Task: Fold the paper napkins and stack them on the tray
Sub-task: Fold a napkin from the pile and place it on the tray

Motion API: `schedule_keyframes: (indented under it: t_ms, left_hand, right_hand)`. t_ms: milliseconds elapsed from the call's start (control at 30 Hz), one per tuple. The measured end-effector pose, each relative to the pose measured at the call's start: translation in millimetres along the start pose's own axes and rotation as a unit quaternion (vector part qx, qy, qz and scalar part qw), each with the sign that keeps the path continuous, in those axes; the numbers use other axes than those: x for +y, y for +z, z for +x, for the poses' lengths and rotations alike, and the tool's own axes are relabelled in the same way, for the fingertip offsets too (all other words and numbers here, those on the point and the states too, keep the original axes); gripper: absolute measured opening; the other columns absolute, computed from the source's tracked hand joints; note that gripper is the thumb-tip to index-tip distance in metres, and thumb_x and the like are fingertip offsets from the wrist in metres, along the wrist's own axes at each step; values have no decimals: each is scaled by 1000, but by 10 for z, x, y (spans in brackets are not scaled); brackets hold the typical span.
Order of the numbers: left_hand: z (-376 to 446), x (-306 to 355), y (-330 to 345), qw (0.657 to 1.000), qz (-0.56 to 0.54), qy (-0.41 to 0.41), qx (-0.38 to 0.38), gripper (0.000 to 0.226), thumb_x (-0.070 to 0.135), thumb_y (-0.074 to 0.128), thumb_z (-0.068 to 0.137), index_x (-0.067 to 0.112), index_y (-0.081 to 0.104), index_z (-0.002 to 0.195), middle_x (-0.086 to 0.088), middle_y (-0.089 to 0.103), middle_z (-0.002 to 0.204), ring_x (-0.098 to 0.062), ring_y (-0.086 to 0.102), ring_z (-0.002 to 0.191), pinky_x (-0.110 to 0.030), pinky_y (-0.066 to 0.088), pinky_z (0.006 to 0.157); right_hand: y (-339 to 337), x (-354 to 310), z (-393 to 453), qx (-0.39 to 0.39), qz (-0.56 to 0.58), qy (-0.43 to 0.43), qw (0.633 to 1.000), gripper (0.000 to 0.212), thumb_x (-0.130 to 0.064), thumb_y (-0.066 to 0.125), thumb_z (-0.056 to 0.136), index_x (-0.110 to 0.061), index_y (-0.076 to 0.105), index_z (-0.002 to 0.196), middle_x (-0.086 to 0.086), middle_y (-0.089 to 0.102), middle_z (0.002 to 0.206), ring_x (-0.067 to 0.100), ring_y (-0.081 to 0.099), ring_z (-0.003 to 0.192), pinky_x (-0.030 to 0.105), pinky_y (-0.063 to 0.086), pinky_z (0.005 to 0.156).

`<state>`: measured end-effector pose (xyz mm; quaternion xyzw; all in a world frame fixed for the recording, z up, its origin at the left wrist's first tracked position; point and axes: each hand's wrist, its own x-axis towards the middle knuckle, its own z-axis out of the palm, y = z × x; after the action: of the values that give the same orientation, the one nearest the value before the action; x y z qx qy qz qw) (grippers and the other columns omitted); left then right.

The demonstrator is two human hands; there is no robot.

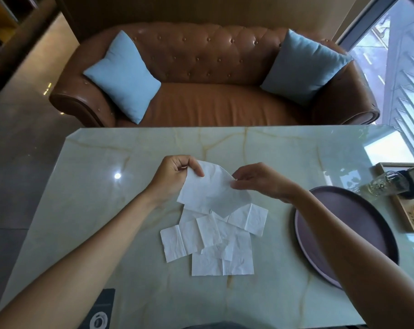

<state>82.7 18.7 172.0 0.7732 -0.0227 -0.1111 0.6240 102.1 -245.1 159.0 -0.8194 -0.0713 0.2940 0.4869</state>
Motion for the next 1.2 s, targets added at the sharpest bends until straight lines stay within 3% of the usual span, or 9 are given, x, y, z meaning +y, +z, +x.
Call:
schedule_keyframes:
  t_ms: [100,233,300,400,567,900,1000,1100,1200]
  left_hand:
    - [-38,12,-195,1000,-15,3,-23,30,-9,59,92,16,74,99,1,78,99,-11,72,90,-22,56,77]
    - [13,10,-564,994,-31,-47,-96,42,9,64,85,21,63,125,-10,75,112,-19,71,104,-32,57,90]
    - [56,68,-556,989,95,-22,-108,50,31,74,85,28,57,133,0,71,123,-11,67,114,-35,52,101]
    - [110,194,-229,919,368,62,-125,78,64,74,77,33,49,144,12,55,144,-6,53,130,-33,43,110]
    - [216,190,127,896,404,136,-126,32,49,60,96,22,76,100,7,74,99,-16,67,94,-35,47,87]
    - [109,68,74,930,331,104,-120,25,39,57,101,20,73,94,18,59,66,4,54,61,-21,39,61]
    - [68,51,-8,939,311,90,-112,25,38,59,100,19,74,93,15,61,65,5,55,61,-16,38,60]
    - [23,-29,-126,945,302,72,-104,25,40,61,98,20,75,91,2,70,72,-7,60,63,-24,44,64]
    - [-41,-112,-266,950,295,43,-94,23,38,64,97,21,76,89,4,73,73,-1,66,65,-24,48,65]
  right_hand:
    - [3,-134,75,46,-69,-50,995,18,-26,75,92,-8,78,91,0,74,84,1,62,71,21,49,71]
    - [-9,-304,103,77,-204,-98,971,16,-26,67,97,-12,76,95,-1,76,90,12,68,82,30,53,78]
    - [34,-420,101,73,-292,-140,943,16,-24,64,98,-14,75,98,-2,76,93,18,68,87,34,52,80]
    - [96,-554,124,47,-359,-147,921,18,-28,58,100,-21,74,101,-6,75,98,17,64,89,34,50,78]
    - [72,-606,86,53,-389,-127,911,21,-34,57,100,-25,75,105,-5,76,103,18,64,93,32,45,77]
    - [-134,-475,-137,70,-352,-79,930,18,-28,63,99,-19,79,98,-4,75,92,18,66,86,37,55,80]
    - [-200,-464,-188,81,-332,-80,936,18,-25,65,98,-14,79,97,-4,70,85,16,62,81,30,48,75]
    - [-274,-449,-221,102,-325,-79,937,17,-24,66,98,-11,78,97,-1,71,86,20,64,82,33,51,77]
    - [-313,-442,-228,109,-318,-76,939,17,-24,65,98,-13,78,98,-4,69,86,18,63,84,33,50,78]
